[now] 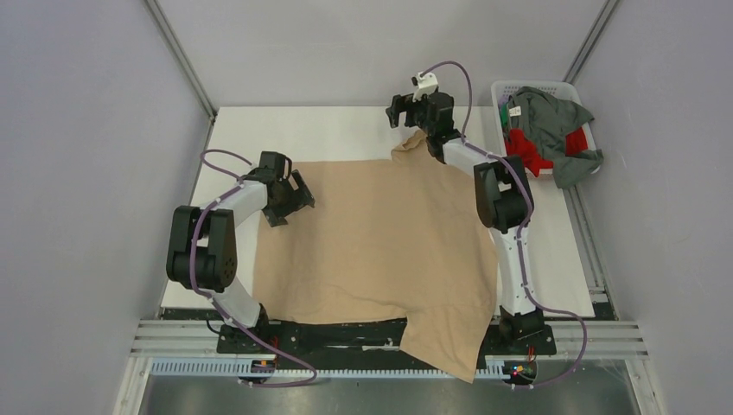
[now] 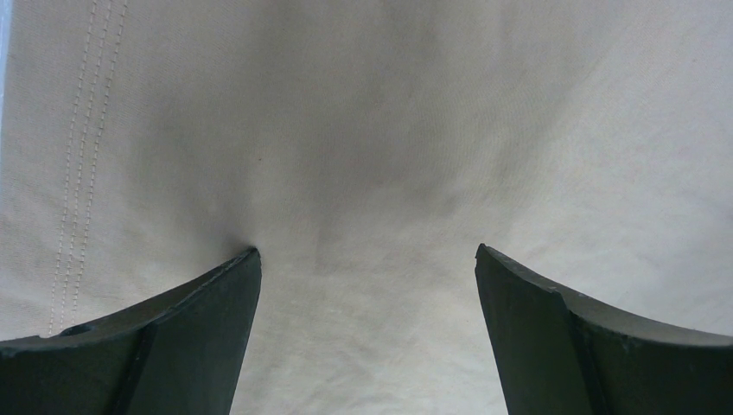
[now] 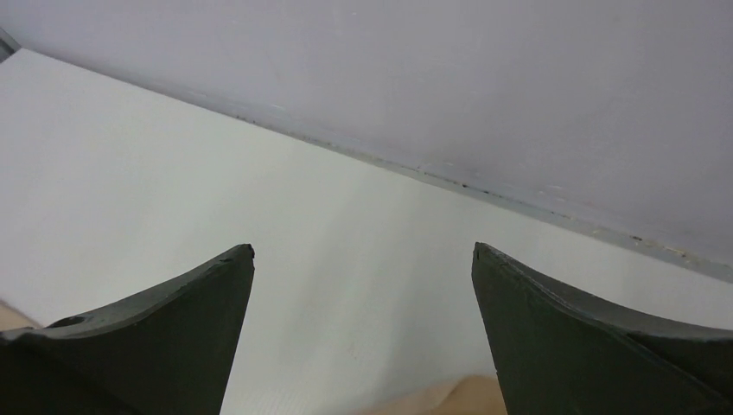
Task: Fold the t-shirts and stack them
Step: Flatten out the tshirt
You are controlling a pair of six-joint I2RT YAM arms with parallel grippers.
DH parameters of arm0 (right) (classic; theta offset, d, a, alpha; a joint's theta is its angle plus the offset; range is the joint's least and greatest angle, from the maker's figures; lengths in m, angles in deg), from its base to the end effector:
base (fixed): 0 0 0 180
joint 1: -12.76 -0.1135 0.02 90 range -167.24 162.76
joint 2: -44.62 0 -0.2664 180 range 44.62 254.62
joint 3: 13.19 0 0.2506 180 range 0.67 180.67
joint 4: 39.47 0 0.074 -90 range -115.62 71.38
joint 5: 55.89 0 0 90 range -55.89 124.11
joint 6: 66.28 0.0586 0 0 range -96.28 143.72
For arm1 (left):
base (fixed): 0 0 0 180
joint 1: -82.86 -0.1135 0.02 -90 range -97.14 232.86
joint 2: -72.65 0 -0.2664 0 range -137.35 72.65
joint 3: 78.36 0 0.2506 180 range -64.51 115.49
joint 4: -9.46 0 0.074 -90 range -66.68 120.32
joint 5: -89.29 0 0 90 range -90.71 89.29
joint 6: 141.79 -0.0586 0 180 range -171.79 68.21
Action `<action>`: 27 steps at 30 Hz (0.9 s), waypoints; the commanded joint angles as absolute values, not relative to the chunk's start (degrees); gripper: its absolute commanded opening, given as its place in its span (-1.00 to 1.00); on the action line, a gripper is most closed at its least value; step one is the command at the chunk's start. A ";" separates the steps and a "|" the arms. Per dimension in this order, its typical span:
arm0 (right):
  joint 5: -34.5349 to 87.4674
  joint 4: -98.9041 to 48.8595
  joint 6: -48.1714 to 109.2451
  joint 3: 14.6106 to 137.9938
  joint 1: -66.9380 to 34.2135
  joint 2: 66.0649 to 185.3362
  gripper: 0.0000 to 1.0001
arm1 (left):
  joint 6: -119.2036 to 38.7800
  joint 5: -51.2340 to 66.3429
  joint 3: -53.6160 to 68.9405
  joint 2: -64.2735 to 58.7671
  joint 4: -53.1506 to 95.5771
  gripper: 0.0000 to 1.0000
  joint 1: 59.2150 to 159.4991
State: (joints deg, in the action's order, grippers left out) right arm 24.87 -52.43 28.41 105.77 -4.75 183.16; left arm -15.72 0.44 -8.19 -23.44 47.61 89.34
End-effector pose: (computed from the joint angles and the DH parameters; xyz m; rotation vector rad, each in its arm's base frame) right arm 0.5567 0.1855 0.1907 -0.3111 1.6742 0.4259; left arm 0.3294 -0.0386 0.1496 -0.6875 2.6275 -0.2523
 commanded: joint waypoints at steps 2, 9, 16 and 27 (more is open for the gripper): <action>24.02 -53.79 24.29 91.26 -5.12 168.21 0.96 | -18.09 0.53 -9.66 -26.36 45.28 0.99 89.11; 21.77 -56.47 28.71 71.97 -5.43 157.70 0.96 | -18.26 1.40 -10.01 -26.25 45.03 0.99 89.10; 20.31 -55.92 31.55 71.44 -6.34 161.39 0.96 | -18.37 1.25 -10.18 -26.06 45.03 0.99 89.10; 20.51 -57.14 39.87 75.80 -7.26 170.01 0.96 | -18.87 -1.98 -9.08 -26.04 47.32 0.99 89.10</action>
State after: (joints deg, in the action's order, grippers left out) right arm 20.65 -53.80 35.14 74.99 -6.98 169.28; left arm -16.68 0.62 -8.19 -23.42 47.50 89.32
